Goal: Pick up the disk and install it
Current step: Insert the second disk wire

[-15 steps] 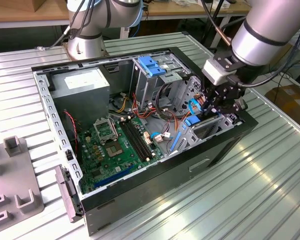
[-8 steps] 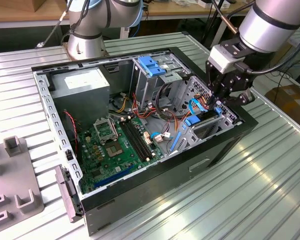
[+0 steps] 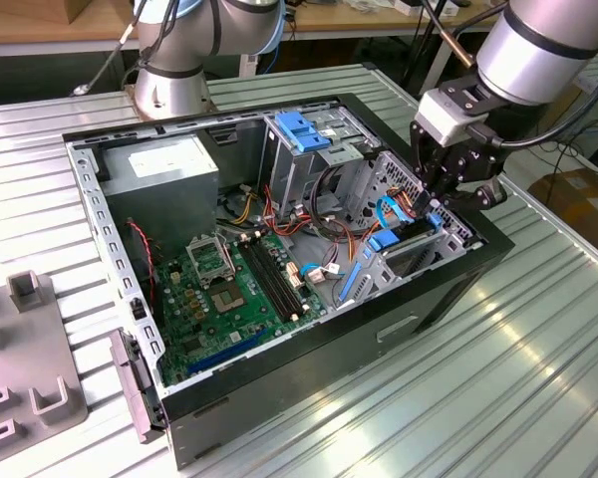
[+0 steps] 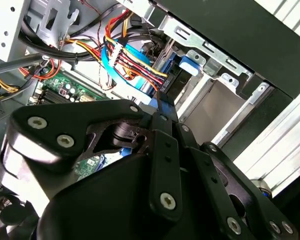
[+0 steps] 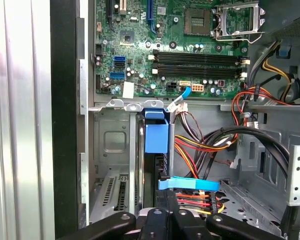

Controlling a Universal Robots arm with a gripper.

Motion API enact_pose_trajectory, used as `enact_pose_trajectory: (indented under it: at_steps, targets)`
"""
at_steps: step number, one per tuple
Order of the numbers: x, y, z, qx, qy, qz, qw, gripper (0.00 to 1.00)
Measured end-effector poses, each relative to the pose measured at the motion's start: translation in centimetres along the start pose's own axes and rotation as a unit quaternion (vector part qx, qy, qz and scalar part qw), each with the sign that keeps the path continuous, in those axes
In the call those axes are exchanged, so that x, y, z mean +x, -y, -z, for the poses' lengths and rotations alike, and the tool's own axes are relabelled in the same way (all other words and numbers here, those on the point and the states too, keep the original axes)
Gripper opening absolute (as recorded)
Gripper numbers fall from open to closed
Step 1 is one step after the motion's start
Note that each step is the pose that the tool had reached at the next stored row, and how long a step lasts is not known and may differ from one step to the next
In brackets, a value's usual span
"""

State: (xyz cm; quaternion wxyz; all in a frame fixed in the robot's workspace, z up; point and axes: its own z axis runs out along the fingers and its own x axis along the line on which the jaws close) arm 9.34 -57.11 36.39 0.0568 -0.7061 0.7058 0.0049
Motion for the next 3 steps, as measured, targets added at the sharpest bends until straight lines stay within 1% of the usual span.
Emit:
enact_pose_trajectory:
  at_steps: [3]
  targets:
    - [0.00,0.00,0.00,0.0000,-0.0001,0.000,1.0000,0.10]
